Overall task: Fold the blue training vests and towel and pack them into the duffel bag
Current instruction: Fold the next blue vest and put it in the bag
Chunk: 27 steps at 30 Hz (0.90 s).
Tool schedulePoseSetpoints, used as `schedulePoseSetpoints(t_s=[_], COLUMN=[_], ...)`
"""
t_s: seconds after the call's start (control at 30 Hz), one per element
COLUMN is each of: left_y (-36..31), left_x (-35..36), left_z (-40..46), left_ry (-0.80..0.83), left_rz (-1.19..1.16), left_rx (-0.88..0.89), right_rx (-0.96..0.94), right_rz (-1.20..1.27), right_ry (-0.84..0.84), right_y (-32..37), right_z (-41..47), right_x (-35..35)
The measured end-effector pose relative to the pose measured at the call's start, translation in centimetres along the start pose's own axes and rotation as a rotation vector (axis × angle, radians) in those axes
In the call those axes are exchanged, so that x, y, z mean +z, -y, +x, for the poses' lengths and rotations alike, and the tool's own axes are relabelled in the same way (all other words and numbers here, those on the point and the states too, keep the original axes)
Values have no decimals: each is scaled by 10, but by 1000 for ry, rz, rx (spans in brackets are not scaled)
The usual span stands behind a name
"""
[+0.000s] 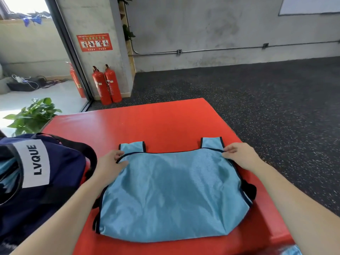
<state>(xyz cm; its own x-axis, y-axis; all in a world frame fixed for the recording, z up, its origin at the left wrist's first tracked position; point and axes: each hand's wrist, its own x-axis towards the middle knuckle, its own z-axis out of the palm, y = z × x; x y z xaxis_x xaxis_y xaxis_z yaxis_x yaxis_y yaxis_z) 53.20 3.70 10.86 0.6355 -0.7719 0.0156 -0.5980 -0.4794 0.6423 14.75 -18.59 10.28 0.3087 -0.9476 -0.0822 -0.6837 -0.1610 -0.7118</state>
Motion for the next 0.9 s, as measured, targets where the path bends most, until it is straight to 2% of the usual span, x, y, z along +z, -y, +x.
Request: schedulePoseSetpoints(t_s=[0.27,0.37,0.5,0.57,0.7,0.9], left_y=[7,5,-11,-19,-10,0], left_x=[-8,-17,-36,-36,-12,-8], left_z=[-7,-7,3,9,6,2], left_ry=[-43,-57,-203,-246,-87,-91], left_rz=[17,3,-139,-161,20,44], left_rx=[-19,-26,-15,-30,-38,-48], right_rx=[-40,-60,-97,-113,-22,-10], right_rz=[-100,-28,210,219,-18,-89], right_ry=[17,-29,-64,-129,-58,-47], right_y=[10,12,23,25,12,8], right_z=[-10,-9,3,12,17,16], right_x=[1,-12,-27,-21,4,8])
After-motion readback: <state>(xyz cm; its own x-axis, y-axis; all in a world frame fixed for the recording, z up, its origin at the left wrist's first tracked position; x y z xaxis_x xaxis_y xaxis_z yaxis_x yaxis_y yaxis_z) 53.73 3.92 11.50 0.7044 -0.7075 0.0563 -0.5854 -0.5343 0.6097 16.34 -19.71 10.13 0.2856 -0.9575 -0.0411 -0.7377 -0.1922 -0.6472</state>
